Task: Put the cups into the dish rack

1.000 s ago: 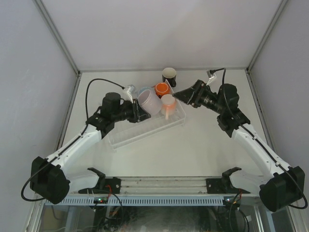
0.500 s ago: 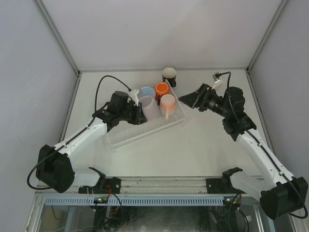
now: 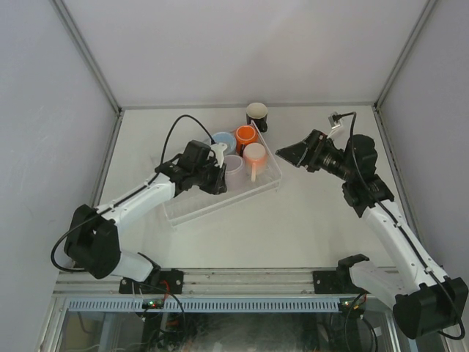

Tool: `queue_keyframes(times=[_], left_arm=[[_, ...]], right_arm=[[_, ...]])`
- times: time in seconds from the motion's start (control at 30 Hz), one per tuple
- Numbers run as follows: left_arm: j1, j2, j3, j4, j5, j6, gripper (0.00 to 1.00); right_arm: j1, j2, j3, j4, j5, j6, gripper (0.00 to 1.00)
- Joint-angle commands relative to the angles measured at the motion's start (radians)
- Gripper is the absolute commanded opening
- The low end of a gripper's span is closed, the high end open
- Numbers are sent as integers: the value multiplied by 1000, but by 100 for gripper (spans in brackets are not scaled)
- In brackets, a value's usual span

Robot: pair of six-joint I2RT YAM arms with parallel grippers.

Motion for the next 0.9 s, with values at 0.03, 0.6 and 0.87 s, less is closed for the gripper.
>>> queue_keyframes(times=[0.03, 0.6, 0.87], left_arm=[[0, -7, 101, 95, -22, 42, 0], [-47, 55, 54, 196, -130, -43, 0], [-51, 55, -8, 257, -164, -89, 0]], right_arm=[[-14, -32, -12, 14, -22, -28, 70], [-29, -50, -19, 4, -26, -37, 70], [-36, -59, -24, -1, -32, -40, 69]])
